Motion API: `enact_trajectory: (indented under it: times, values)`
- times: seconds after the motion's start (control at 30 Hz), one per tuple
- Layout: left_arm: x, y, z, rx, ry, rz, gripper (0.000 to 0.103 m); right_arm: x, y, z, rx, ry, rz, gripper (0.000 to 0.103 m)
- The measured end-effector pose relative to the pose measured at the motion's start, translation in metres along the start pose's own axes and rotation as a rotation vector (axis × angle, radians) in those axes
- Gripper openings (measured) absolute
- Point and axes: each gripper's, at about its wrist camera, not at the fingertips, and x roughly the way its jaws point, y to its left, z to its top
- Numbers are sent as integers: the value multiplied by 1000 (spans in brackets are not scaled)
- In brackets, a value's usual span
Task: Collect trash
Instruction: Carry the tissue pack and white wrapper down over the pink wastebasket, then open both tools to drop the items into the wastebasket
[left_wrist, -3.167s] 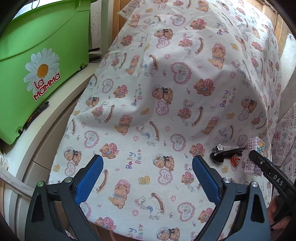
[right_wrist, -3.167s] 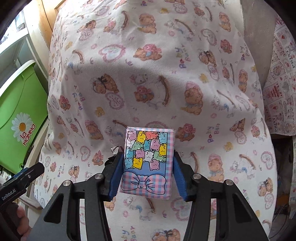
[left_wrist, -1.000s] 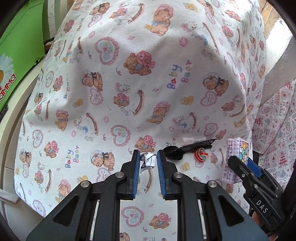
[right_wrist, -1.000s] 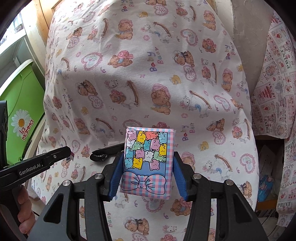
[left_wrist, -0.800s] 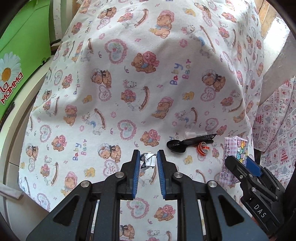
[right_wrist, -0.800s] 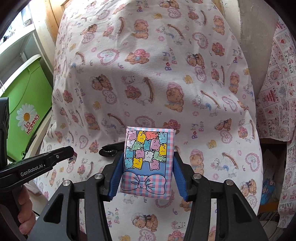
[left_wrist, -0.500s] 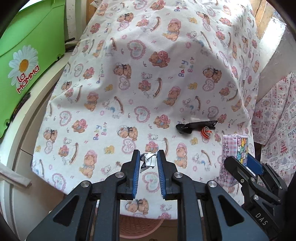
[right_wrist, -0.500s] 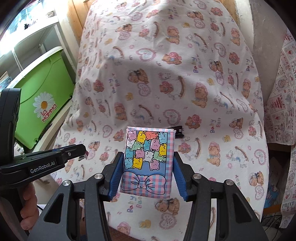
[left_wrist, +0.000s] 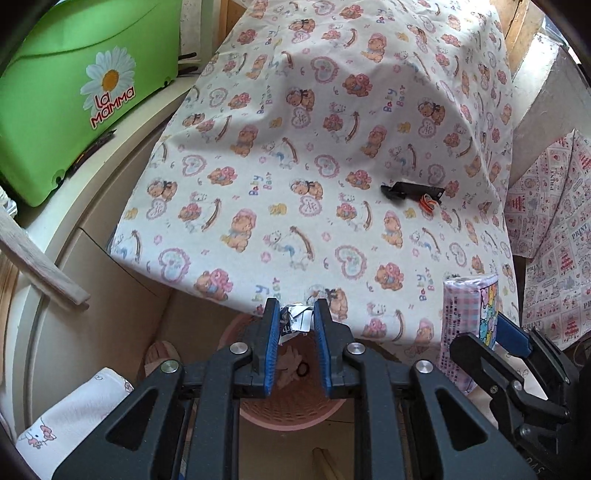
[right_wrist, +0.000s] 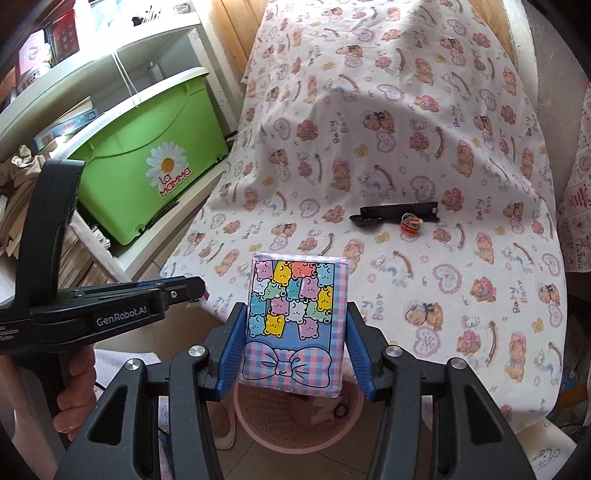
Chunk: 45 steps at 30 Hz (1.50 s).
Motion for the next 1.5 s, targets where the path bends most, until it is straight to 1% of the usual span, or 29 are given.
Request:
enact_trajectory:
  times: [0.1, 0.23, 0.33, 0.5, 0.6, 0.77, 0.9, 1.03, 1.23, 1.3, 1.37, 1.5]
  values:
    - [12, 6, -8, -9, 36, 5, 18, 0, 9, -12, -21, 21, 21, 54]
    - [24, 12, -17, -26, 93, 5, 18, 7, 22, -23, -84, 57, 12, 54]
    - [31, 15, -21, -30, 131, 16, 18, 12, 26, -29, -103, 80, 19, 54]
    - [43, 21, -28, -39, 188, 26, 18, 29, 32, -40, -128, 155, 39, 54]
    - [51, 23, -34, -35, 220, 45, 18, 38, 36, -47, -141, 197, 56, 54]
    - [70, 33, -44, -66, 288, 53, 18, 57, 41, -60, -152, 272, 64, 54]
    - [87, 39, -51, -69, 321, 82, 18, 76, 40, -72, -156, 326, 34, 54]
    - [107, 47, -57, -103, 365, 82, 18, 98, 38, -85, -161, 369, -7, 54]
    - [134, 58, -66, -133, 420, 117, 18, 133, 34, -102, -188, 415, -86, 54]
    - [144, 62, -71, -151, 448, 111, 19, 144, 32, -108, -201, 425, -109, 54]
    - [152, 65, -74, -164, 471, 112, 19, 152, 31, -113, -217, 431, -129, 54]
    - [162, 67, -77, -163, 492, 137, 19, 162, 31, -120, -227, 443, -156, 54]
